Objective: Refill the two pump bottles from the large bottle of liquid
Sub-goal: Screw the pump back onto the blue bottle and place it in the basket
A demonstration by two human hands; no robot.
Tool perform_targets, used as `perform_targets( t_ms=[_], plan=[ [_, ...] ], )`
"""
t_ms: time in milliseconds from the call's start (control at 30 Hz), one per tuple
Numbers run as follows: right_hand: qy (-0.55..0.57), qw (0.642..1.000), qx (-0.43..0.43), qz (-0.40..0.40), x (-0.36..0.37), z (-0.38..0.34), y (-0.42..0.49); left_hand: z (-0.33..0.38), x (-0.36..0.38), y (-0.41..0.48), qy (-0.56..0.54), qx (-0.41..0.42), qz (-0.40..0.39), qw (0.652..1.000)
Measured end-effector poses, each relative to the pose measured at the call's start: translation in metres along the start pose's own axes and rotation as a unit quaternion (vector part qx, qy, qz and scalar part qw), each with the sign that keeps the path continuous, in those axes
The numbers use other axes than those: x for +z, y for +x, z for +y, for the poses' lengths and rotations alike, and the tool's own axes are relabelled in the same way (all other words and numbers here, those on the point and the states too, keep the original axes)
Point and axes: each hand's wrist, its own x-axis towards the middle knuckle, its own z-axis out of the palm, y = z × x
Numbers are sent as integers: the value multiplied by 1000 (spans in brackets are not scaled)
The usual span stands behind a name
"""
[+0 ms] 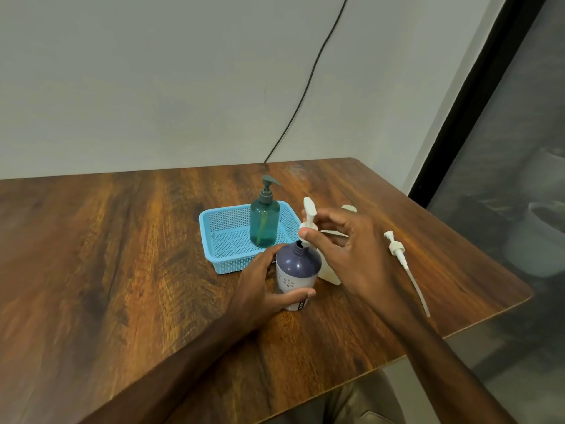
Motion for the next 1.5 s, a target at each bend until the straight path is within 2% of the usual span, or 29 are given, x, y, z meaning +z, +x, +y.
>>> perform_targets(
  t_ms=[633,967,1167,1233,1333,1433,1500],
  plan=[
    [-24,1000,-4,-12,0,2,1,-3,1,0,16,-10,-6,1000],
    [-22,998,41,-36,6,9,-7,-2,0,-1,16,-17,-6,1000],
    [-6,998,55,-3,14,19,-15,1,-1,-1,17,-13,-6,1000],
    [6,999,36,18,19,20,-14,1,-1,-1,10,-12,-3,1000],
    [10,998,39,38,29,24,-17,3,-3,-1,6,-14,-24,1000],
    [25,998,59,9,30,32,-24,9,-15,2,60,-20,-64,996],
    [53,996,64,-12,26,40,-32,17,-28,2,81,-12,-63,995]
  ],
)
